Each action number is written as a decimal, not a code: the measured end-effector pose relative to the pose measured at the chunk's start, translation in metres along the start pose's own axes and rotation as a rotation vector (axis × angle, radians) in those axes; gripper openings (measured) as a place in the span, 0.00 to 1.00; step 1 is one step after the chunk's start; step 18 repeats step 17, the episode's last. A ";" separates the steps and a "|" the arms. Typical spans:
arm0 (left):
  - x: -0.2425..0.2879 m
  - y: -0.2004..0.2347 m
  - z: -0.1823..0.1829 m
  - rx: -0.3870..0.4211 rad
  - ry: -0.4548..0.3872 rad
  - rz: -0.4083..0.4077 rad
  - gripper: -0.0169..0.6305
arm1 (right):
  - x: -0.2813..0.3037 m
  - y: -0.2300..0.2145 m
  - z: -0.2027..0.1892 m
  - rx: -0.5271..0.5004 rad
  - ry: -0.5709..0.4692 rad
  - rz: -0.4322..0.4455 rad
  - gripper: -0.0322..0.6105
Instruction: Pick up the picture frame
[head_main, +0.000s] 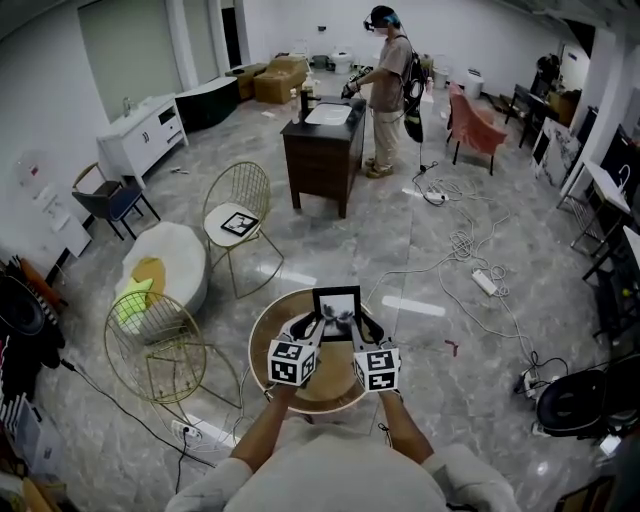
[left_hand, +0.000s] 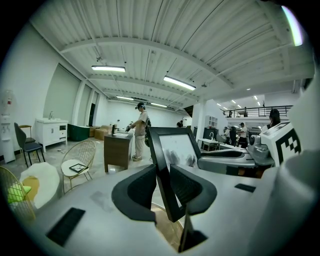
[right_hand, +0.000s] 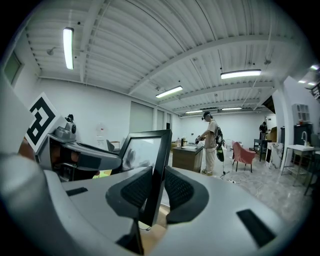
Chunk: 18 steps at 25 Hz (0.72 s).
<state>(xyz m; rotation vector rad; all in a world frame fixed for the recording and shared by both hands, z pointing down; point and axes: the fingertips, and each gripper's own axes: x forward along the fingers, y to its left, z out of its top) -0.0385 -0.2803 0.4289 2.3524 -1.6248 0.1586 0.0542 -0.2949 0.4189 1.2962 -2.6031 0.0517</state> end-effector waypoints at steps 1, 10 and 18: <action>0.000 0.000 -0.001 0.000 0.001 -0.001 0.16 | 0.000 0.000 -0.001 0.000 0.002 -0.001 0.17; -0.002 -0.001 -0.005 -0.011 0.006 0.004 0.16 | -0.004 0.002 -0.003 -0.004 0.007 0.005 0.17; -0.003 0.000 -0.007 -0.014 0.007 0.005 0.16 | -0.004 0.005 -0.005 -0.003 0.011 0.007 0.17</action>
